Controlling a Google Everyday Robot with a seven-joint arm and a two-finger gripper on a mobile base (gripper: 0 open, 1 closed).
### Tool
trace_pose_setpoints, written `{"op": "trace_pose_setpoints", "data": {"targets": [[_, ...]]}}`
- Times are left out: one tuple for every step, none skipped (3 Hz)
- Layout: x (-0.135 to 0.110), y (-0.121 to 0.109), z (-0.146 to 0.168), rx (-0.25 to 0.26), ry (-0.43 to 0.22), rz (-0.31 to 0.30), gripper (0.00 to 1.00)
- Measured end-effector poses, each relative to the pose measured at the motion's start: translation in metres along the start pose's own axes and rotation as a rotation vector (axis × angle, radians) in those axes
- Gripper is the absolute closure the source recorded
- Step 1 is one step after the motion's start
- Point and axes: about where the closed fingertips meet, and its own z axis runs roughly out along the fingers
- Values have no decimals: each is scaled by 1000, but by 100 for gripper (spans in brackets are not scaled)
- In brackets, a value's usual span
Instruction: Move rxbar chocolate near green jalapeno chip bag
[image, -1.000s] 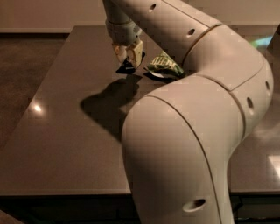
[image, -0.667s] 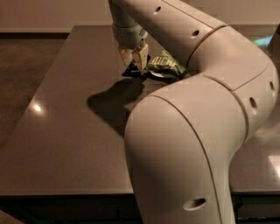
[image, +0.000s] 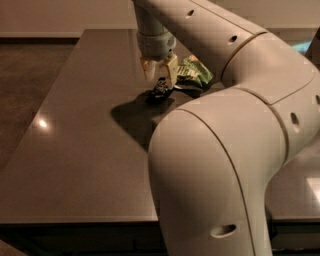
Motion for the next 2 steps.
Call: {"op": "trace_pose_setpoints", "data": {"targets": [[2,9,1,12,-30,3,0],[-2,14,3,36,-68,0,0]]}}
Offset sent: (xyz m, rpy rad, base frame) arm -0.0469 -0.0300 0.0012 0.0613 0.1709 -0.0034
